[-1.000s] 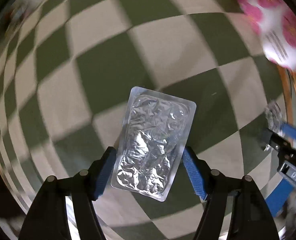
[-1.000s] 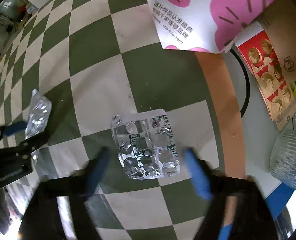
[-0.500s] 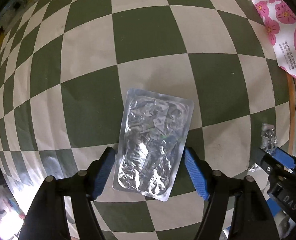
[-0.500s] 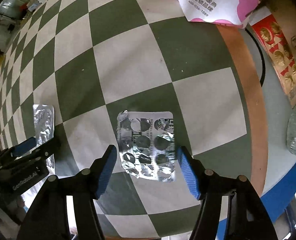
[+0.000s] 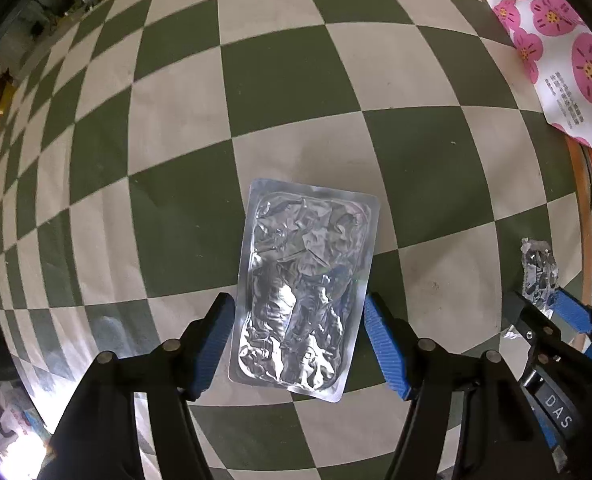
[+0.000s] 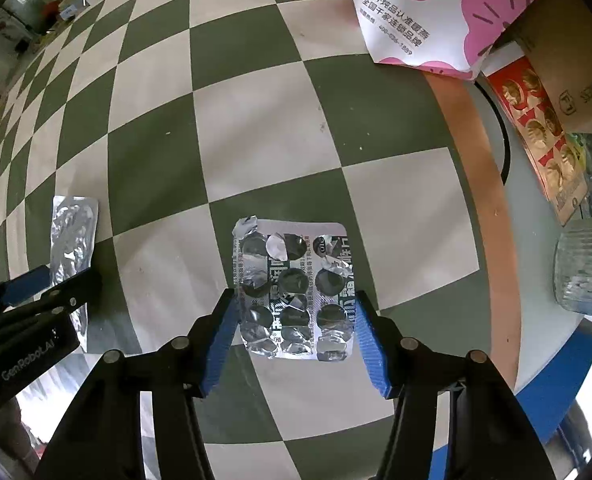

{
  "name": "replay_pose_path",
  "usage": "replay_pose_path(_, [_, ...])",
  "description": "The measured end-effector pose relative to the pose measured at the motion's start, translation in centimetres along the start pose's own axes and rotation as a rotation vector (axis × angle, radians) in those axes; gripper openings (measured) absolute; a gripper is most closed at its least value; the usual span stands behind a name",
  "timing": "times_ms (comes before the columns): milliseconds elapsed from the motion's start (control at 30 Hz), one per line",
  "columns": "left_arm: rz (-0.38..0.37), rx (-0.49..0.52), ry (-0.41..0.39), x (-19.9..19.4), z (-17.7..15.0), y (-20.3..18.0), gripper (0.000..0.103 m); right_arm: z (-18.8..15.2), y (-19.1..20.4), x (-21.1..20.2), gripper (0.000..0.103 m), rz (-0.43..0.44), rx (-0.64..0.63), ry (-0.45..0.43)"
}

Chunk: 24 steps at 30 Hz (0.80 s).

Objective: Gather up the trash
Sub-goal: 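Carry the blister pack with the right tool while the left tool carries the foil pack to the bin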

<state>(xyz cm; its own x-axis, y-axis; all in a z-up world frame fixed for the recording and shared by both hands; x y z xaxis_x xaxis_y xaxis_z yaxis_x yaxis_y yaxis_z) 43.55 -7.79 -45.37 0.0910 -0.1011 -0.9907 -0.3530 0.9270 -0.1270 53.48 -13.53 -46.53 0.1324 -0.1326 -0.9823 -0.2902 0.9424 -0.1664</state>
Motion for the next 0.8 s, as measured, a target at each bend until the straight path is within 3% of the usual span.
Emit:
replay_pose_path(400, [0.025,0.015,-0.138,-7.0,-3.0,0.7,0.063,-2.3,-3.9,-4.4,0.059,0.012,-0.028,-0.11])
replay_pose_path(633, [0.002,-0.025,-0.244,-12.8,-5.4,4.1,0.063,-3.7,-2.6,-9.2,0.059,0.059,-0.054,-0.181])
replay_pose_path(733, [-0.009,-0.035,-0.281,-14.4,-3.4,6.4,0.063,-3.9,-2.1,-11.6,0.059,0.088,-0.06,-0.214])
replay_pose_path(800, [-0.016,-0.041,-0.308,-15.4,-4.3,8.3,0.063,-4.7,-1.5,-13.5,0.058,0.104,-0.063,-0.243])
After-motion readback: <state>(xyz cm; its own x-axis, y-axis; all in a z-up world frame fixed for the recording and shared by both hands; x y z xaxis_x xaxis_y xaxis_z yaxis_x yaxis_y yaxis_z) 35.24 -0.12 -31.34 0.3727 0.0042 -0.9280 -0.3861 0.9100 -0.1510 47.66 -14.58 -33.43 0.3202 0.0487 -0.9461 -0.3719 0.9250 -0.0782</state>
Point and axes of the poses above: each gripper's, at about its wrist camera, not at the fingertips, and x roughly the way its jaws point, y to its left, z to its top, the point moved 8 cm from there along x, roughly the way its jaws point, and after that the axes turned 8 degrees about -z, right-handed, at the moved point
